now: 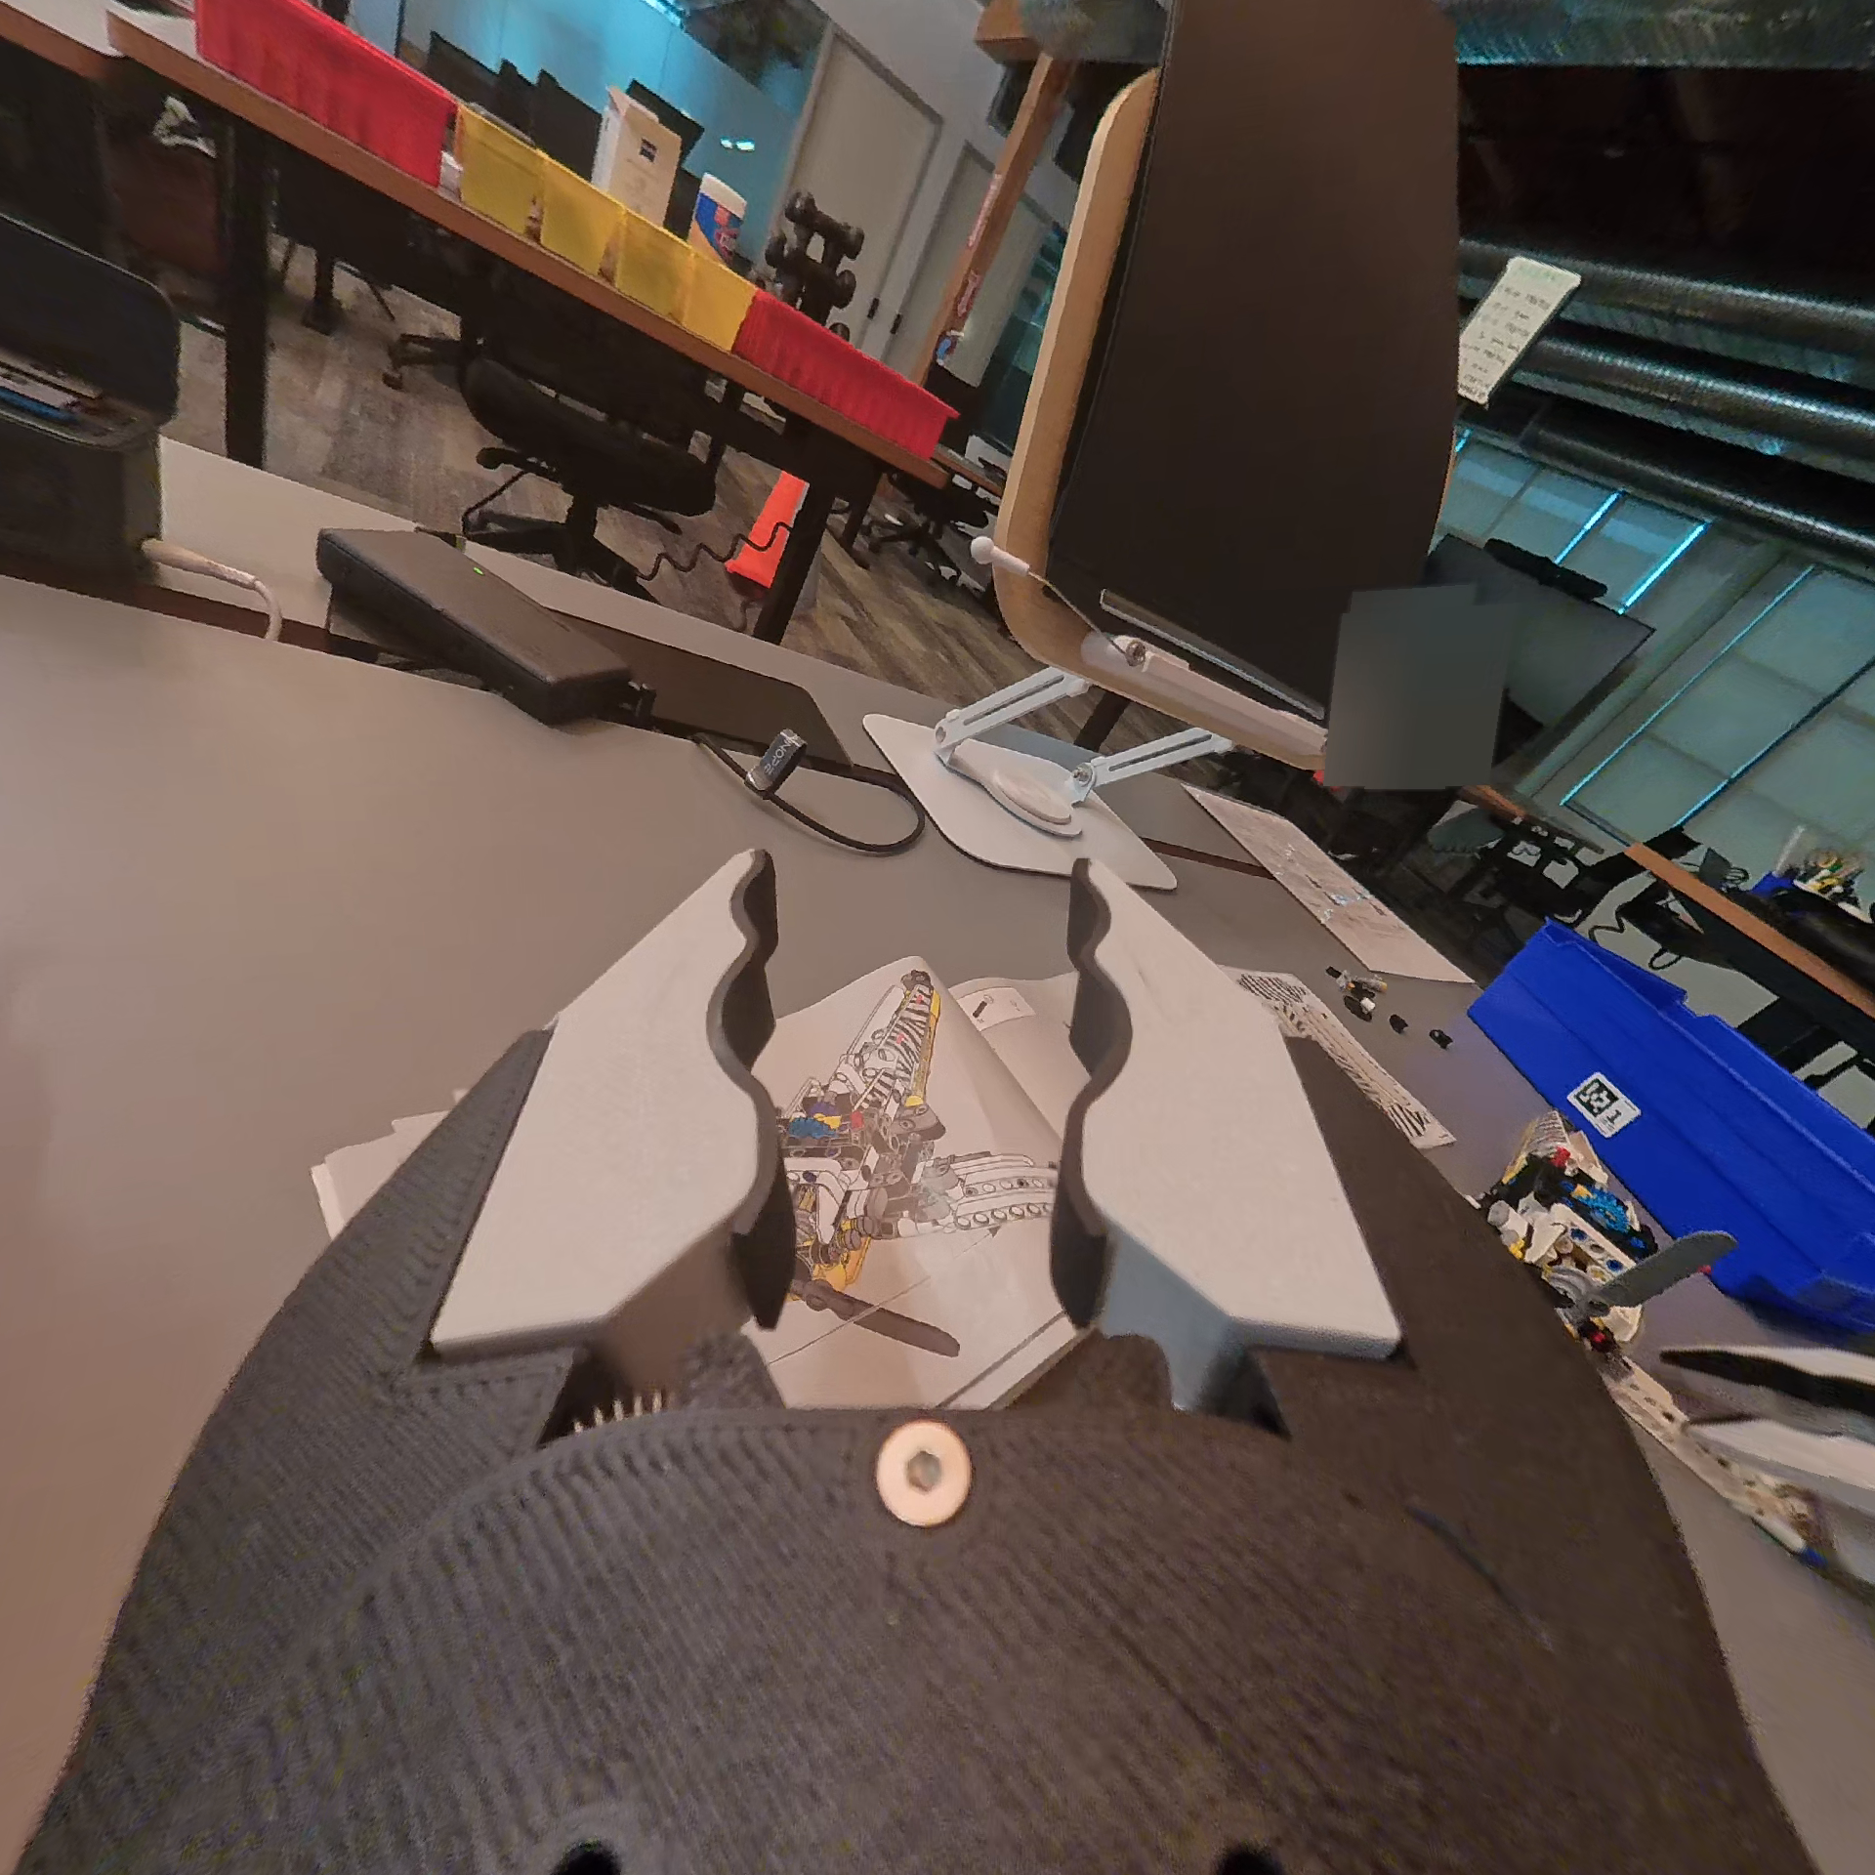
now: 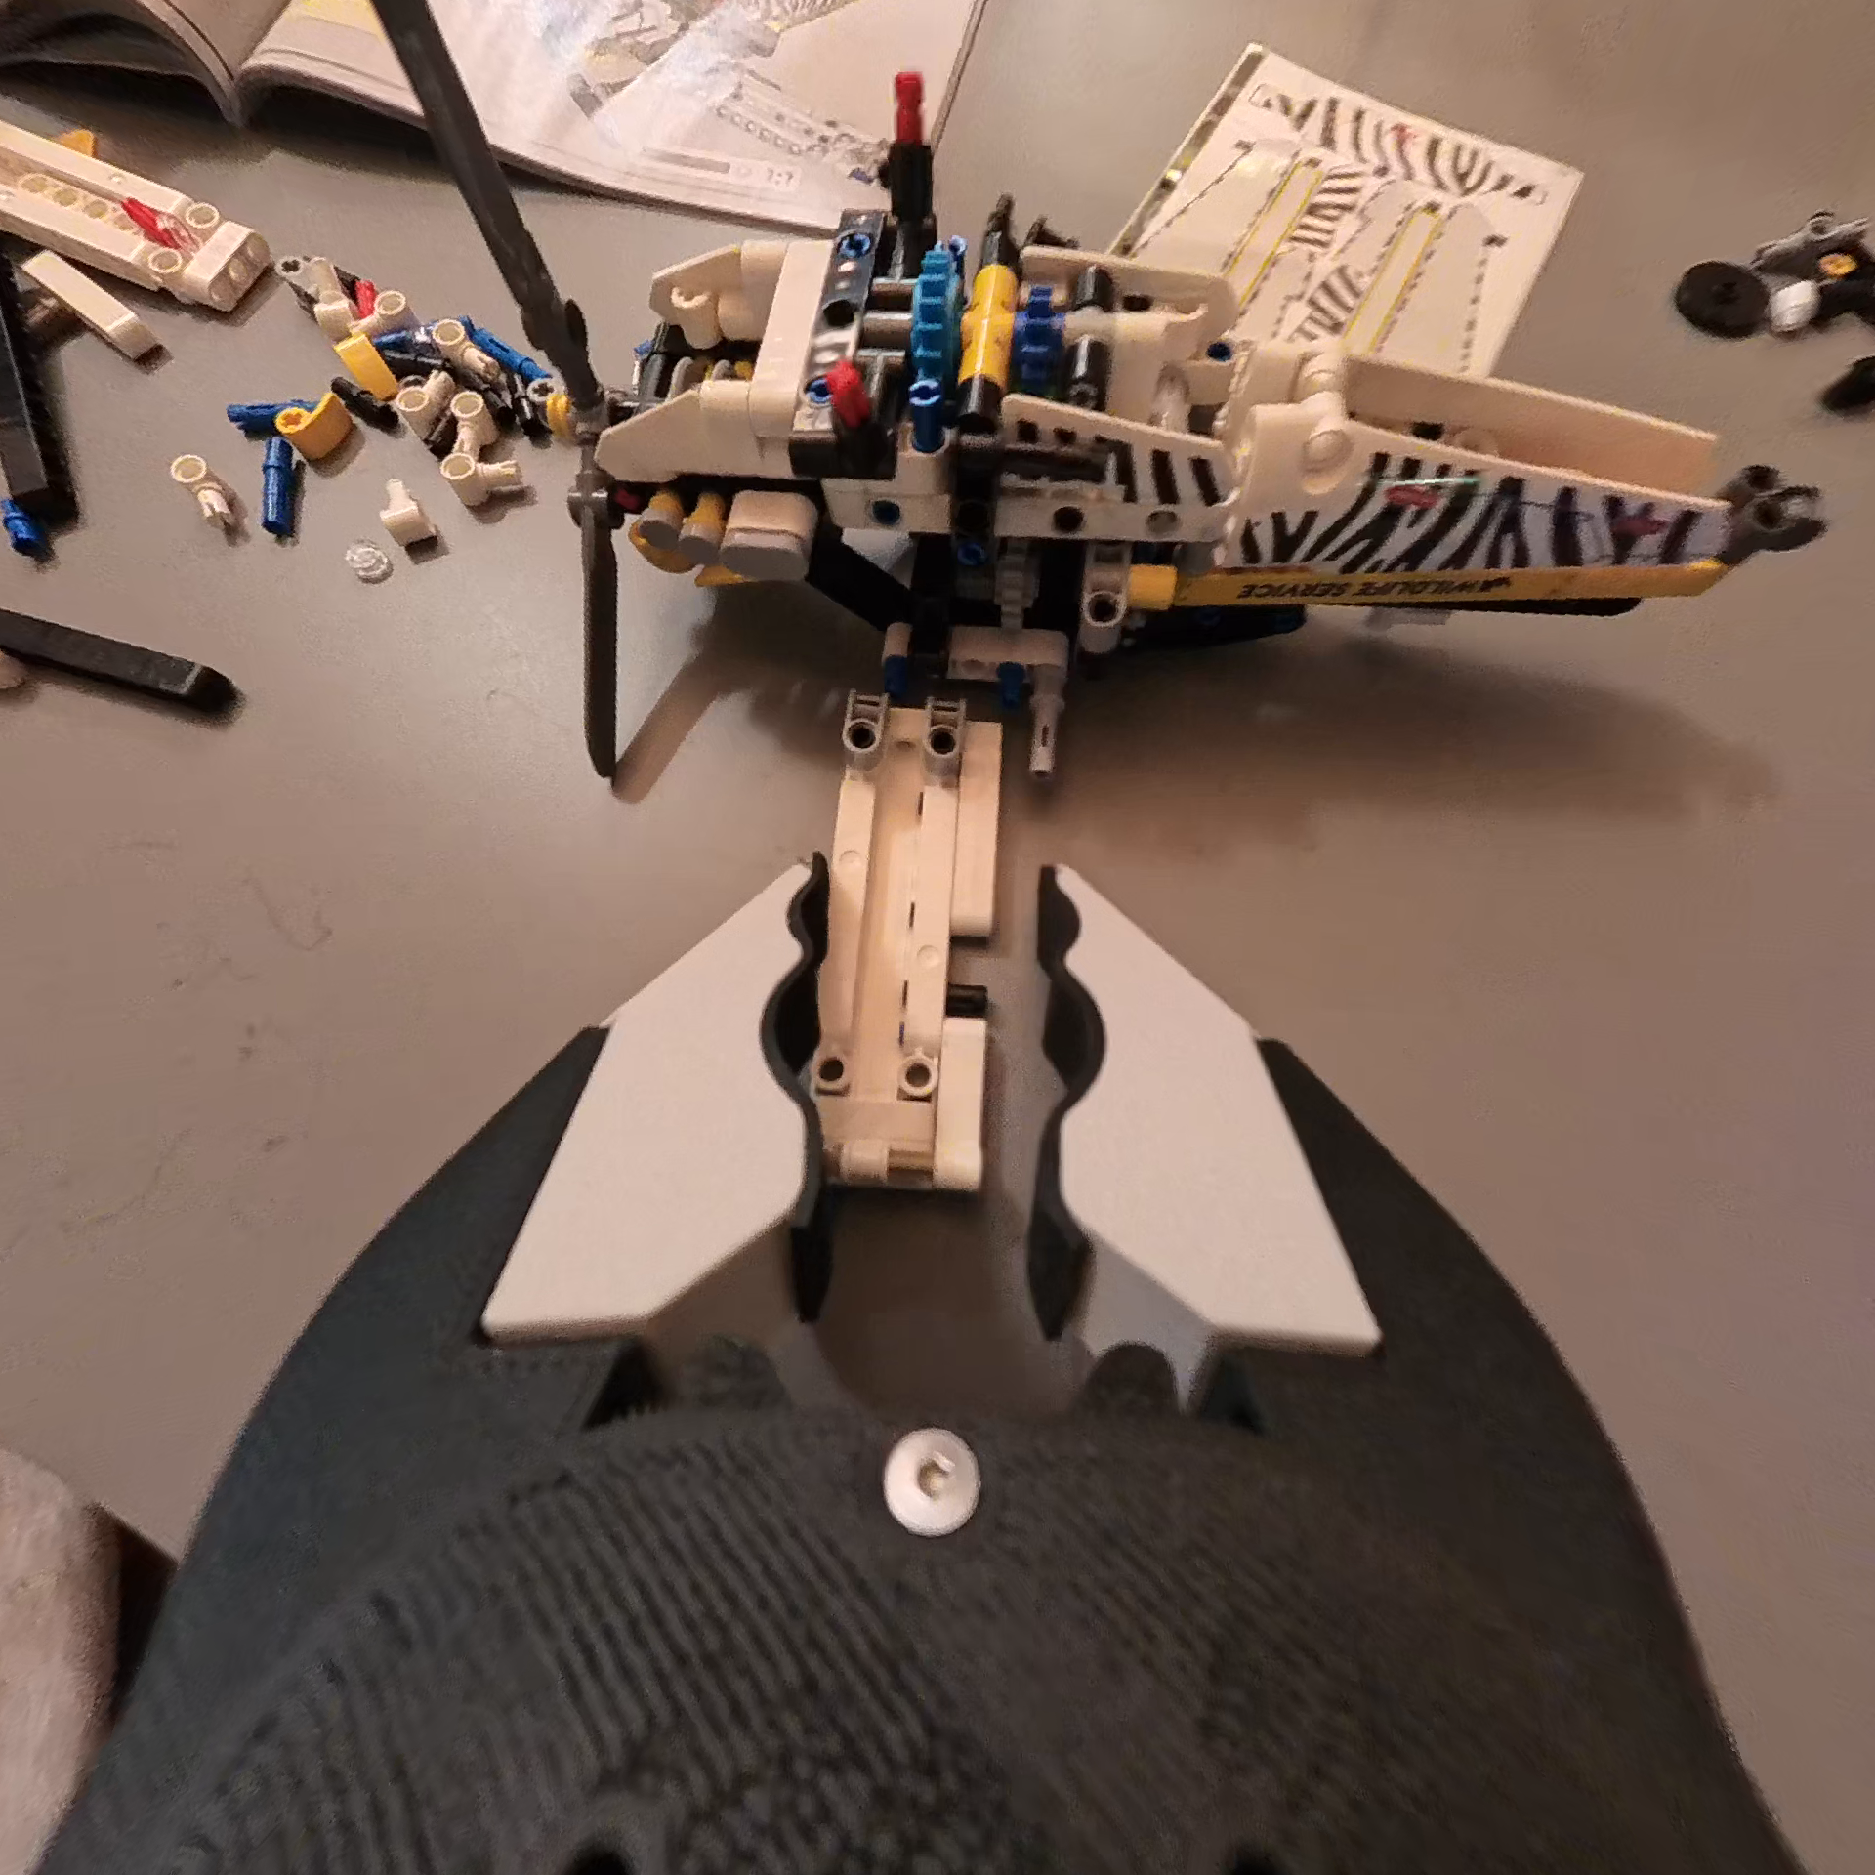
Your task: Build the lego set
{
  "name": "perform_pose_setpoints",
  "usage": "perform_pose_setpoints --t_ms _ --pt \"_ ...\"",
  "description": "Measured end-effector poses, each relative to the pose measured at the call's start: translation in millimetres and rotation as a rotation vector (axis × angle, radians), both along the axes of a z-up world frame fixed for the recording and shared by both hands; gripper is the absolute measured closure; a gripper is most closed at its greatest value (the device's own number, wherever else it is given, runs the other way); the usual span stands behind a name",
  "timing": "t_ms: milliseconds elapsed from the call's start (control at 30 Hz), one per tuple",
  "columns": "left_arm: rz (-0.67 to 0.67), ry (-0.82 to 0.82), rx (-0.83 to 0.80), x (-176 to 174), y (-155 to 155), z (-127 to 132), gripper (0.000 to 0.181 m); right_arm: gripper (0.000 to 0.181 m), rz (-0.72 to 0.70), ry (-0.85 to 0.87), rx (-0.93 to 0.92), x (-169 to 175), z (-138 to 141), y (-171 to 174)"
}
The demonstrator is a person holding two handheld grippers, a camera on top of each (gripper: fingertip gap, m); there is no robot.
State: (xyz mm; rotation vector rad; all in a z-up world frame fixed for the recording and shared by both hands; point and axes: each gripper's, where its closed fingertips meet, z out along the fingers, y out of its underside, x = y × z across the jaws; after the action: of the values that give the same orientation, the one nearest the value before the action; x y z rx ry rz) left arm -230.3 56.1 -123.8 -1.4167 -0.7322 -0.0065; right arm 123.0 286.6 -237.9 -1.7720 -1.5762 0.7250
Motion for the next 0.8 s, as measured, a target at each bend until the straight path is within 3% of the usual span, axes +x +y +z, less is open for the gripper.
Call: perform_pose_setpoints --t_ms 133,267,433,500,567,633,800 --pt "-0.097 -0.061 -0.093 11 18 -22 0.12 0.137 -0.007 0.208 -0.009 -6 51 -5" --pt "-0.231 -0.063 -0.35 35 39 -61 0.114 0.135 0.134 0.48 -0.032 -43 113 -58" --pt "-0.268 0.107 -0.662 49 45 -94 0.115 0.125 0.306 0.408 0.008 -110 103 -135" --pt "-0.207 0.122 -0.827 39 33 -114 0.119 0.128 0.373 0.478 -0.028 -131 113 -162" --pt "-0.205 0.099 -0.832 39 31 -117 0.122 0.134 0.426 0.57 -0.117 -145 130 -179" --pt "-0.206 0.055 -0.824 37 26 -118 0.127 0.135 0.429 0.604 -0.172 -158 140 -182" --pt "-0.228 -0.002 -0.802 34 17 -118 0.128 0.137 0.17 0.533 -0.066 -189 130 -137"
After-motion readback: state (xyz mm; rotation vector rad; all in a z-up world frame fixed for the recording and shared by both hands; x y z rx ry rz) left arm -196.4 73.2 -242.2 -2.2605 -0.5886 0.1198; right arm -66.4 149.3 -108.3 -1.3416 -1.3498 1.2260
